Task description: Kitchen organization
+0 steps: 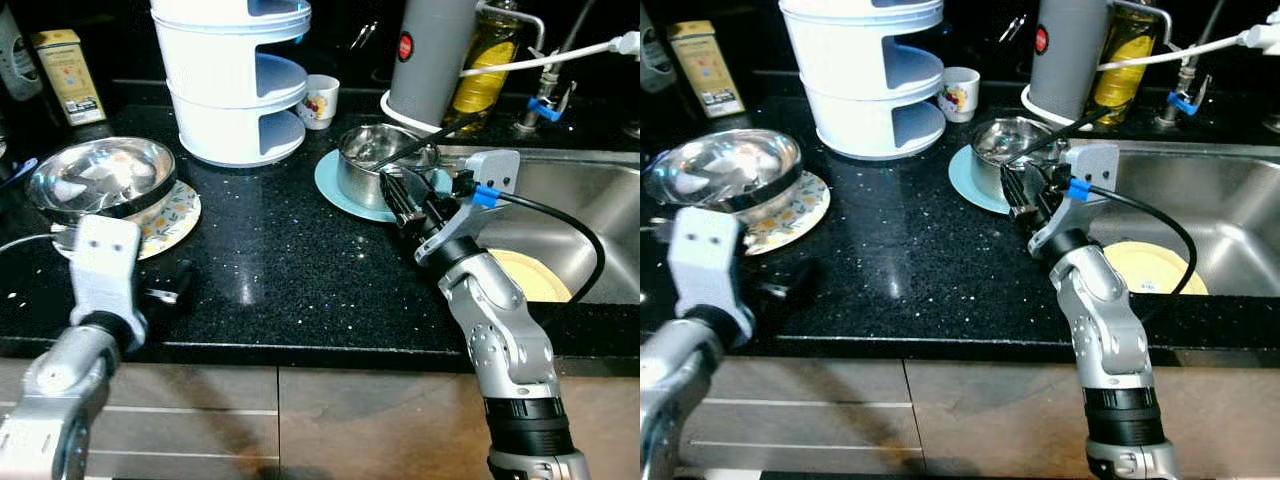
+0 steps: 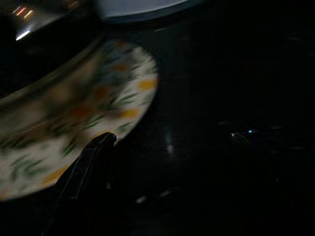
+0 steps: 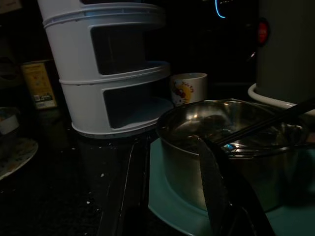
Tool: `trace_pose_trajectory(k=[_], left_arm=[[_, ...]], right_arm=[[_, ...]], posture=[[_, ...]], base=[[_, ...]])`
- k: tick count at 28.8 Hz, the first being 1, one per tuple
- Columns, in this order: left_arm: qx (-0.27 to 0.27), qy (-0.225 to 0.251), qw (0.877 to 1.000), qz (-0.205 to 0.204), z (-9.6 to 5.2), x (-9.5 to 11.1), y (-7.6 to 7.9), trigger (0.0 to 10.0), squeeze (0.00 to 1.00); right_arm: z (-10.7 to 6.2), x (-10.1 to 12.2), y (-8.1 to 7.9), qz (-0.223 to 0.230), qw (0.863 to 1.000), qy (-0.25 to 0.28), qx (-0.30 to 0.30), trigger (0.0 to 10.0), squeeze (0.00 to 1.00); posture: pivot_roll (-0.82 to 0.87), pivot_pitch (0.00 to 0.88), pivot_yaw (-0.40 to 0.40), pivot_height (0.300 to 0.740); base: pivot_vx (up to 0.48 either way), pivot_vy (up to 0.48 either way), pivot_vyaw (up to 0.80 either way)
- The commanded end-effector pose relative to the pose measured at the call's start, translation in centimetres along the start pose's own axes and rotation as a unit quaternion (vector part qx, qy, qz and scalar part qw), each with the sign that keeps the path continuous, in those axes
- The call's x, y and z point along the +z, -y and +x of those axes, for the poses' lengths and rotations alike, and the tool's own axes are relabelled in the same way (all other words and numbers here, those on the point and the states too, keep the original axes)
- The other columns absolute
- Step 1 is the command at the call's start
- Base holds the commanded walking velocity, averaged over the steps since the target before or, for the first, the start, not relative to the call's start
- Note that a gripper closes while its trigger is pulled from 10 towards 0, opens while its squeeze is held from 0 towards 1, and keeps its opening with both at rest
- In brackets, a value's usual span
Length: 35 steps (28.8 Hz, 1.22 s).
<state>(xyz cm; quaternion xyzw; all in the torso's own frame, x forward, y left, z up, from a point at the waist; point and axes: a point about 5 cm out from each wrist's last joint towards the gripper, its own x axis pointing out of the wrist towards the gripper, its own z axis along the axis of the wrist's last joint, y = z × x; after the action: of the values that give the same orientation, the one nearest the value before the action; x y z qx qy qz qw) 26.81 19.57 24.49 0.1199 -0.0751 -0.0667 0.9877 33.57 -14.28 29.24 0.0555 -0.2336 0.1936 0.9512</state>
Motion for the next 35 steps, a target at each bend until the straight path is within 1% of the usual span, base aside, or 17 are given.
trace_pose_trajectory(k=[1,2,3,4,5,7,9,10,13,18,21,25,28,29,30,31,35], left_arm=[[-0.03,0.003,0.999,0.035,0.0,0.1,0.9,10.0,0.0],[-0.03,0.003,0.999,0.035,0.0,0.1,0.9,10.0,0.0],[-0.04,0.0,0.997,0.072,0.4,0.0,1.1,10.0,0.0],[-0.042,-0.001,0.996,0.084,0.6,-0.1,1.1,10.0,0.0],[-0.04,-0.006,0.993,0.109,0.8,-0.2,1.0,10.0,0.0],[-0.031,-0.021,0.984,0.176,1.5,-0.6,0.7,10.0,0.0],[-0.022,-0.029,0.978,0.205,1.8,-0.8,0.3,10.0,0.0],[-0.006,-0.035,0.976,0.215,2.1,-0.9,-0.1,10.0,0.0],[0.022,-0.045,0.973,0.225,2.6,-1.0,-0.9,10.0,0.0],[0.047,-0.056,0.971,0.23,3.1,-1.0,-1.7,10.0,0.0],[0.07,-0.083,0.963,0.245,3.6,-1.3,-2.4,10.0,0.0],[0.067,-0.092,0.958,0.265,3.9,-1.6,-2.4,10.0,0.0],[0.06,-0.094,0.96,0.259,4.0,-1.7,-2.2,10.0,0.0],[0.054,-0.095,0.961,0.255,4.1,-1.8,-2.1,9.0,0.0],[0.051,-0.097,0.961,0.252,4.1,-1.8,-2.0,9.0,0.0],[0.044,-0.099,0.963,0.246,4.2,-1.9,-1.8,0.0,0.0],[0.038,-0.103,0.964,0.24,4.2,-2.2,-1.5,0.0,0.0]], right_arm=[[0.0,0.2,-0.2,0.005,1.0,0.001,0.006,10.0,0.0],[0.0,0.2,-0.2,0.005,1.0,0.001,0.006,10.0,0.0],[0.0,0.1,-0.3,0.006,1.0,0.002,0.006,10.0,0.0],[0.0,0.1,-0.3,0.007,1.0,0.002,0.007,10.0,0.0],[0.1,0.1,-0.4,0.009,1.0,0.003,0.007,10.0,0.0],[0.1,0.2,-0.5,0.013,1.0,0.003,0.008,10.0,0.0],[0.2,0.1,-0.6,0.015,1.0,0.002,0.009,10.0,0.0],[0.2,0.1,-0.8,0.016,1.0,0.0,0.014,10.0,0.0],[0.1,0.1,-1.0,0.019,1.0,-0.003,0.021,10.0,0.0],[0.0,0.1,-1.2,0.019,1.0,-0.003,0.023,10.0,0.0],[0.0,0.3,-1.1,0.02,1.0,-0.001,0.021,10.0,0.0],[0.0,0.4,-1.0,0.022,1.0,0.0,0.018,10.0,0.0],[0.0,0.5,-1.0,0.022,1.0,0.0,0.016,10.0,0.0],[0.0,0.4,-0.9,0.023,1.0,-0.001,0.014,10.0,0.0],[0.0,0.4,-0.9,0.023,1.0,-0.002,0.013,10.0,0.0],[0.0,0.4,-0.7,0.022,1.0,-0.004,0.008,10.0,0.0],[-0.1,0.2,-0.5,0.019,1.0,-0.012,0.0,10.0,0.0]], posture=[[0.04,0.223,-0.014,0.74],[0.04,0.223,-0.014,0.74],[0.04,0.218,-0.016,0.74],[0.04,0.218,-0.016,0.74],[0.04,0.216,-0.015,0.74],[0.04,0.209,-0.01,0.74],[0.04,0.209,-0.01,0.74],[0.04,0.205,-0.007,0.74],[0.03,0.202,-0.005,0.74],[0.03,0.201,-0.004,0.74],[0.03,0.2,-0.001,0.74],[0.03,0.203,-0.001,0.74],[0.03,0.206,-0.001,0.74],[0.03,0.206,-0.001,0.74],[0.03,0.206,-0.001,0.74],[0.03,0.212,-0.001,0.74],[0.03,0.212,-0.001,0.74]], base=[[0.0,0.0,0.0],[0.0,0.0,0.0],[0.0,0.0,0.0],[0.0,0.0,0.0],[0.0,0.0,0.0],[0.0,0.0,0.0],[0.0,0.0,0.0],[0.0,0.0,0.0],[0.0,0.0,0.0],[0.0,0.0,0.0],[0.0,0.0,0.0],[0.0,0.0,0.0],[0.0,0.0,0.0],[0.0,0.0,0.0],[0.0,0.0,0.0],[0.0,0.0,0.0],[0.0,0.0,0.0]])
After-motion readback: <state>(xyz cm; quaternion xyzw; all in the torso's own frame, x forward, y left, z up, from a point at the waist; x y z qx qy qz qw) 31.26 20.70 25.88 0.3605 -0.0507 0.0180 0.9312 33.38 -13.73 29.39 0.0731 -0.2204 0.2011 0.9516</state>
